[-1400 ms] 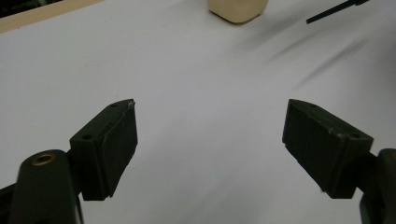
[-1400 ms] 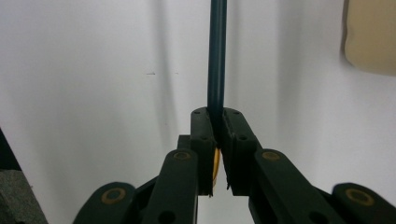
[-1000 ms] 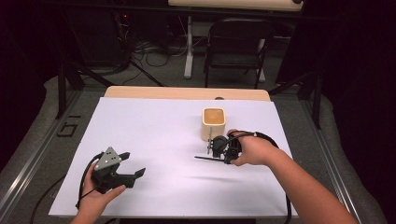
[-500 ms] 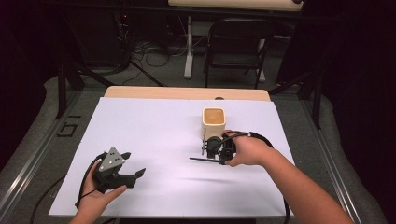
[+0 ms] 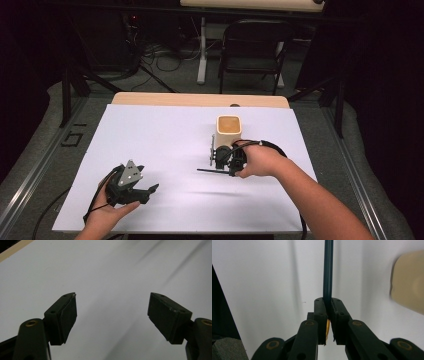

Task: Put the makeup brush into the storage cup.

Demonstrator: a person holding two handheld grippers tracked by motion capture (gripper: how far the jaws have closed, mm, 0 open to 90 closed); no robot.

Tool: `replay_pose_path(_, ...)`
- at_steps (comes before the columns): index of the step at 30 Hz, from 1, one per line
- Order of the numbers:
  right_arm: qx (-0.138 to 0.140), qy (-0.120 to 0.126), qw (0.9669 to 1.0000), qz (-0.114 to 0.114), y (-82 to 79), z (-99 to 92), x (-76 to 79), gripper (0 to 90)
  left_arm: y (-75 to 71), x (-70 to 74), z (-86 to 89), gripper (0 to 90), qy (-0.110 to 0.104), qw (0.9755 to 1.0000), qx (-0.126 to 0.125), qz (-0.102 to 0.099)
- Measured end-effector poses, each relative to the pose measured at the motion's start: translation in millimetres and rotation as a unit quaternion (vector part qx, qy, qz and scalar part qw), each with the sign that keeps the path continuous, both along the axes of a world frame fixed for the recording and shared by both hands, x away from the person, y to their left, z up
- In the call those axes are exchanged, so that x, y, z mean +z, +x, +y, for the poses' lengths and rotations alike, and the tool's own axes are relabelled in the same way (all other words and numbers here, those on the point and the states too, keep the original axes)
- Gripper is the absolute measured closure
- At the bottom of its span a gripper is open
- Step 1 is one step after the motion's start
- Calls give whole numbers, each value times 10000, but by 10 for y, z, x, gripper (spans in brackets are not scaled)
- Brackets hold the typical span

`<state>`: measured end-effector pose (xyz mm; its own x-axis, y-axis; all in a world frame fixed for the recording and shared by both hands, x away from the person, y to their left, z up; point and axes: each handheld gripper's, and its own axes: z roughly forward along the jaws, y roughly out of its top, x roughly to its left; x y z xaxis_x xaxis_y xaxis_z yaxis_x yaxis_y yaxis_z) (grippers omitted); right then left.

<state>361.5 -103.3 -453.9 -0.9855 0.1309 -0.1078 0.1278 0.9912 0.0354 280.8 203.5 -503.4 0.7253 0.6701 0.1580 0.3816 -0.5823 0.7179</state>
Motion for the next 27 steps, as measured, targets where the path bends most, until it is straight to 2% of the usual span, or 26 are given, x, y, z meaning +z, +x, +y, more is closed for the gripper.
replay_pose_path(5,23,-18,10000,30,-5,57,4,837,15,11,-75,236,125,9999,-89,-6)
replay_pose_path(8,54,11,10000,25,-4,104,4,837,8,10,-166,237,391,9990,-171,-117)
replay_pose_path(9,54,11,10000,25,-4,104,4,837,8,10,-166,237,391,9990,-171,-117)
replay_pose_path(13,70,20,10000,32,3,137,12,837,-1,-2,-262,245,772,9963,-286,-257)
replay_pose_path(16,53,9,10000,46,4,144,18,837,4,0,-332,248,966,9941,-362,-334)
replay_pose_path(22,54,14,10000,24,10,148,23,837,21,20,-440,248,1040,9923,-504,-450)
replay_pose_path(26,73,15,10000,28,12,148,23,837,30,11,-511,248,1214,9894,-593,-524)
replay_pose_path(27,73,15,10000,28,12,148,23,837,30,11,-511,248,1214,9894,-593,-524)
